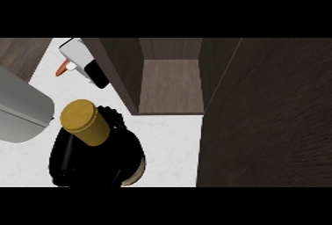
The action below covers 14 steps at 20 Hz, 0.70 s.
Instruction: Pick up the wine, place it into the cabinet and close the cabinet
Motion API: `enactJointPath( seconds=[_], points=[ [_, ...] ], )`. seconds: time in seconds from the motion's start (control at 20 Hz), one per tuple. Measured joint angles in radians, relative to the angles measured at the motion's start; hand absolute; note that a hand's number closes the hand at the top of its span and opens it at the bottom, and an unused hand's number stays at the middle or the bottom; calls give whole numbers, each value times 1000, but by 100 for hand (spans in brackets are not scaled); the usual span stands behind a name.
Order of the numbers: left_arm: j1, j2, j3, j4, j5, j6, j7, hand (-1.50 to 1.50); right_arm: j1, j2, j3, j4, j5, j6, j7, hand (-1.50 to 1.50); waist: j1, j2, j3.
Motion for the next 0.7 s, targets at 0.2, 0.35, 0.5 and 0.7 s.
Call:
enactJointPath(
  seconds=[0.2, 0.35, 0.5, 0.7],
  points=[
    [-97, 0, -87, 34, -4, 121, 35, 150, 30, 7, -3, 3, -2, 19, -31, -150, -2, 1, 0],
    [-177, 0, -150, 57, -11, 227, 71, 150, 42, 4, -20, 5, -5, 33, -45, -150, -3, 1, 0],
    [-261, 0, -197, 96, -25, 332, 95, 150, 52, 4, -23, 6, -10, 47, -52, -150, -5, 1, 0],
    [-372, -1, -231, 158, -36, 439, 123, 150, 48, 9, -14, 4, -13, 42, -41, -150, -6, 1, 0]
  ],
)
